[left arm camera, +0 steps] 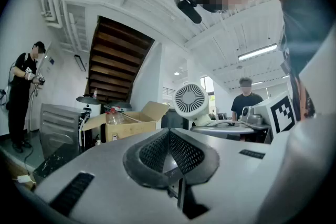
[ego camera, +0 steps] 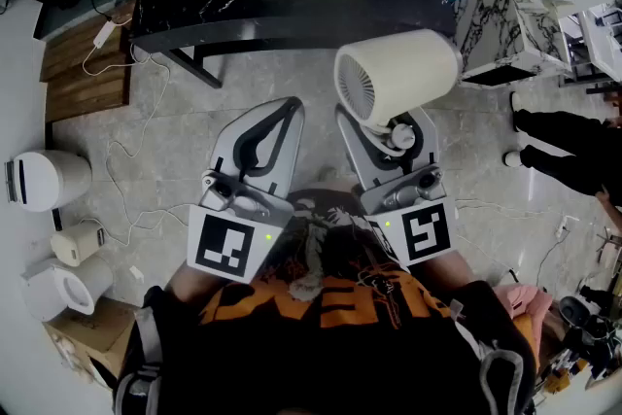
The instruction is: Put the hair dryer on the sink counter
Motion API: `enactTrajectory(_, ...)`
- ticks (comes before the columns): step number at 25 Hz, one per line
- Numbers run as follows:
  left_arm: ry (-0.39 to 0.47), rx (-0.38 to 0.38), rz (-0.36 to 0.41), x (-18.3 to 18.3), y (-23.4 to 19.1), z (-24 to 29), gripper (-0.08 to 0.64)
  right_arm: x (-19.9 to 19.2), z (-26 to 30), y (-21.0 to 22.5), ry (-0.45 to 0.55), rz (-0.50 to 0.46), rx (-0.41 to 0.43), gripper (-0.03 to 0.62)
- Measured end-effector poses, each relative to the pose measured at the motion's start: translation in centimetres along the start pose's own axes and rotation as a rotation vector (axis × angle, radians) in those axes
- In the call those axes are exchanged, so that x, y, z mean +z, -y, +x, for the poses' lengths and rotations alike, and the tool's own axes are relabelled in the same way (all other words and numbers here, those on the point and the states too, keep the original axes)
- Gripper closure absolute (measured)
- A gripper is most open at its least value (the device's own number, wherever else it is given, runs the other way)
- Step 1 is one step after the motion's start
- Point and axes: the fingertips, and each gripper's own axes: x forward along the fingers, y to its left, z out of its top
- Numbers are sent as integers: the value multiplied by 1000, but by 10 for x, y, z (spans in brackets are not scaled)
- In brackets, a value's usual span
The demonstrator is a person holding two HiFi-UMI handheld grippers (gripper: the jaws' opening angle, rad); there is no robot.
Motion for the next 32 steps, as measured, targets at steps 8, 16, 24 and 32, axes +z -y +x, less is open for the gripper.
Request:
enactTrajectory(8, 13, -12, -5, 5, -14, -12, 538, 4, 13, -19, -8, -25, 6, 362)
enactTrajectory(16, 30, -38, -15, 5, -42, -25, 538, 15, 37, -42, 23, 13, -14, 362)
enactTrajectory(24, 25, -58, -47, -6, -73, -37, 538, 6, 58, -66, 2, -18, -26, 362)
enactTrajectory(32, 41, -77, -72, -5, -83, -24, 538, 2, 72, -57, -22, -16, -60, 362)
